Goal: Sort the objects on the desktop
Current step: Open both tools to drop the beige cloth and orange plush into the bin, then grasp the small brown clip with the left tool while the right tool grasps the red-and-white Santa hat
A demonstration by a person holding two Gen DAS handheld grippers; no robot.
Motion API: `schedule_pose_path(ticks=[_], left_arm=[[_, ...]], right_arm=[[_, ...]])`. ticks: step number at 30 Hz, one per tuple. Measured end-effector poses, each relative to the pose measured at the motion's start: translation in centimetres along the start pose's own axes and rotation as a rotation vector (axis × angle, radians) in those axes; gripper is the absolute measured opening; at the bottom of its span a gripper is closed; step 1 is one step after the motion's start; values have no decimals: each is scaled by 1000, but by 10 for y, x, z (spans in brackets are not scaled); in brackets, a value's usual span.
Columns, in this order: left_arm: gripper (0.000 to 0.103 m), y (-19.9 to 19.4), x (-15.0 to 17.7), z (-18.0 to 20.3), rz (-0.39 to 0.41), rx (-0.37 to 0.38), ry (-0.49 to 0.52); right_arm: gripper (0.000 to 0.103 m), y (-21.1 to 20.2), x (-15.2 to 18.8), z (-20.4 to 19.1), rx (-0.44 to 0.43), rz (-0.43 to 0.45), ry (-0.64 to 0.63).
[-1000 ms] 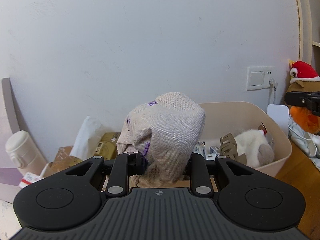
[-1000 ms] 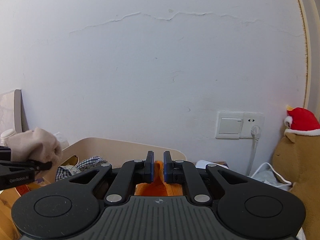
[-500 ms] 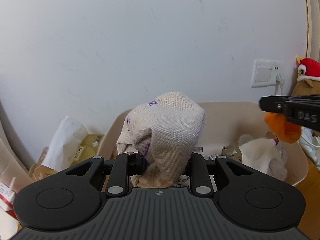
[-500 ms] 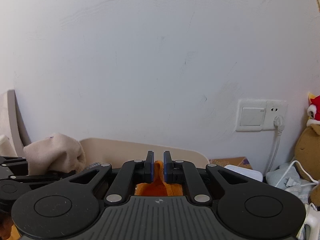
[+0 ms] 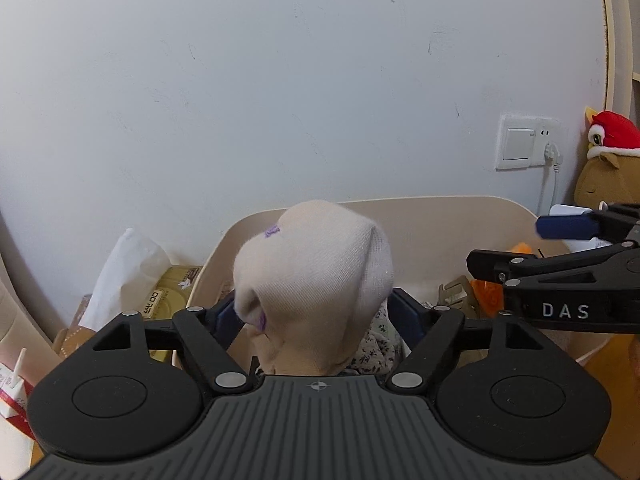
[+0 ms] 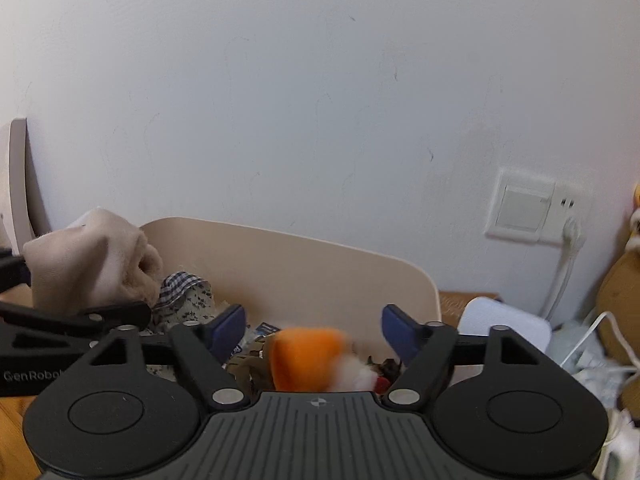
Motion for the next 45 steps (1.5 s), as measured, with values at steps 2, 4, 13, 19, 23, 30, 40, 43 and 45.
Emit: schedule_pose_path(ticks=[2, 4, 13, 19, 23, 30, 40, 43, 45], left_arm=[[79, -5, 0, -3, 13, -13, -4], [82, -10, 0, -6, 25, -23, -5], [84, -44, 5, -23, 66, -29, -26], [85, -71, 27, -34, 72, -17, -28], [85, -81, 50, -37, 54, 2, -13], [85, -80, 84, -40, 2, 2, 13], [85, -61, 125, -18, -96, 49, 34], [85, -56, 134, -10, -117, 79, 36], [85, -52, 137, -4, -127, 84, 45]], right_arm=[[97, -6, -1, 1, 33, 20, -5], [103, -15, -2, 2, 28, 47, 5], [103, -43, -1, 4, -25, 75, 105], [103, -76, 16, -17, -24, 88, 93], [103, -87, 36, -24, -32, 85, 102], [103, -85, 79, -26, -40, 2, 142], [103, -61, 134, -25, -65, -86, 248], [103, -57, 140, -24, -92, -92, 302], [103, -53, 142, -24, -102, -93, 321]])
Point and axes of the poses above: each gripper's, at about its wrist camera, not at the fingertips, and y roughly the way its jaws point, z to its right, x to its underside, the point moved 6 cm from there along y, roughly the way its jaws point, and after that the axes turned 13 degrees about -x, right-handed, at the moved point
